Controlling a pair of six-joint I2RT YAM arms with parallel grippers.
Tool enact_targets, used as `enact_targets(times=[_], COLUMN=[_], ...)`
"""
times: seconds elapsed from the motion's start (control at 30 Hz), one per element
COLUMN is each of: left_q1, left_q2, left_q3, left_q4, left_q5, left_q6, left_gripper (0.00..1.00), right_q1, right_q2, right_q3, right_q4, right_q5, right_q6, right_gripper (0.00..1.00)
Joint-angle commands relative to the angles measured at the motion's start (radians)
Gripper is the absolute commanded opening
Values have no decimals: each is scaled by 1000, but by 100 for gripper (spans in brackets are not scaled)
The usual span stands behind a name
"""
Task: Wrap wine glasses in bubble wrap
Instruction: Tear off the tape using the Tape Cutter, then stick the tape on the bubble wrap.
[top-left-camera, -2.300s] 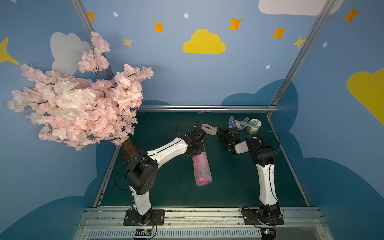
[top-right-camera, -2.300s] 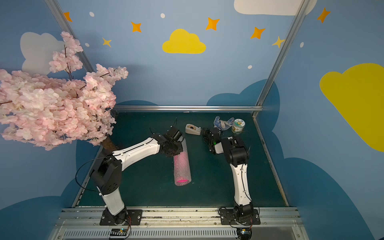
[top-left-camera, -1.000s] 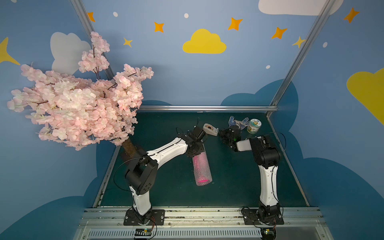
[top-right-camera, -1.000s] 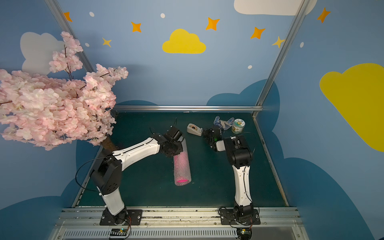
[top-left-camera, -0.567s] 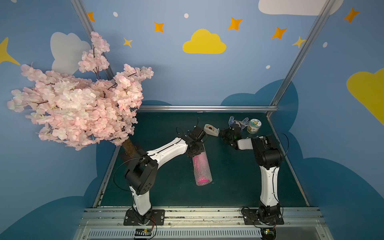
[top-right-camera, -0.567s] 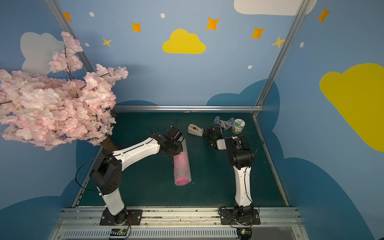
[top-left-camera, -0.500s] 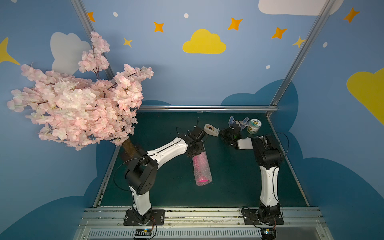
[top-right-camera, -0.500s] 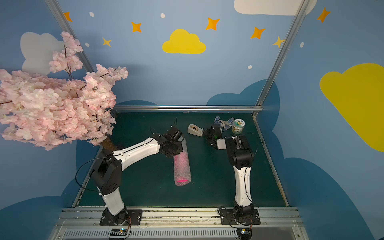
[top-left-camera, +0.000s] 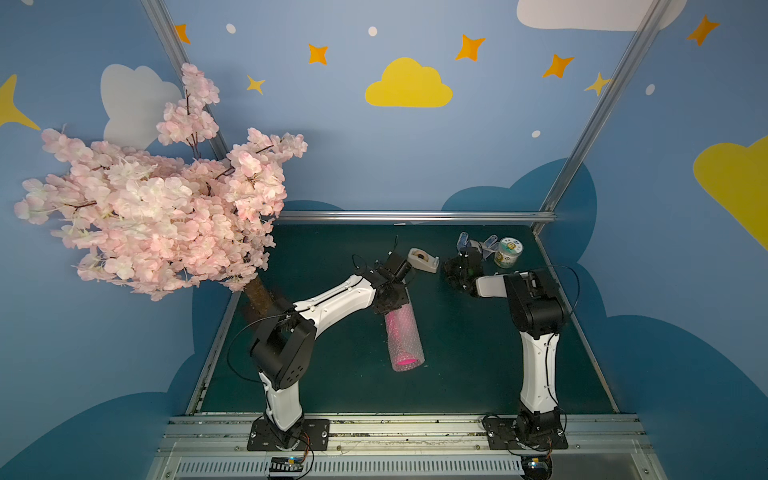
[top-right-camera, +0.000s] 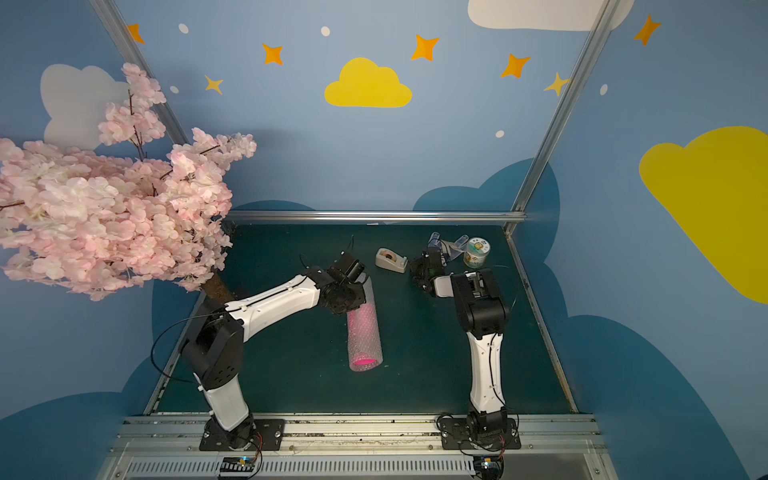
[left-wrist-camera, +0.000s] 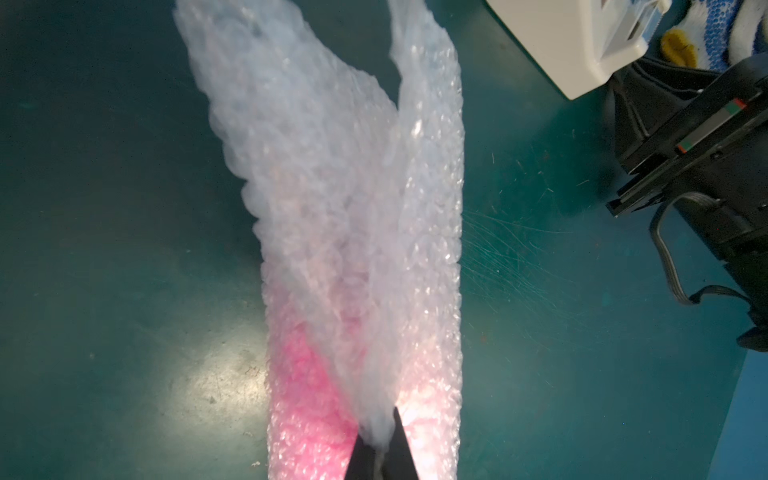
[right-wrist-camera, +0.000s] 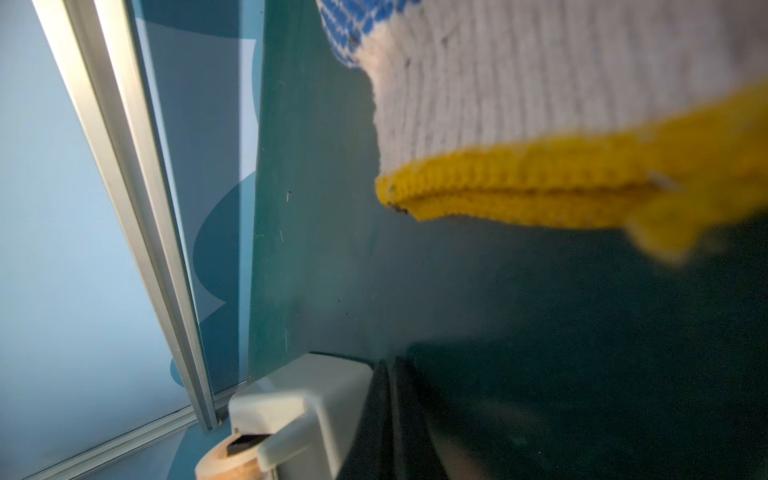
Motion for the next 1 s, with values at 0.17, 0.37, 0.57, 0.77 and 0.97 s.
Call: enact_targets(times=[0.17,0.37,0.57,0.77,0.97], left_q1=[0,0,-2,0,-2], left_q2=[37,27,20,9,12], left_q3=[22,8,0,-14,-21], left_q4=[-13,0,5,15,29], left_q5=[7,9,9,15,28], left_q6=[0,-2,-9,-17,-39], left_gripper=[2,3,2,2,2], right_q1=[-65,-66,-5,113,237], right_q2=[-152,-339,-543,-781,-905], right_q3=[-134,-307,-471,-560,-677], right_q4=[-79,18,78,17,12], right_q5=[-118,-312,-445,-459,-354], right_q6=[-83,-79,-44,-64,-20], right_gripper=[0,0,0,0,0])
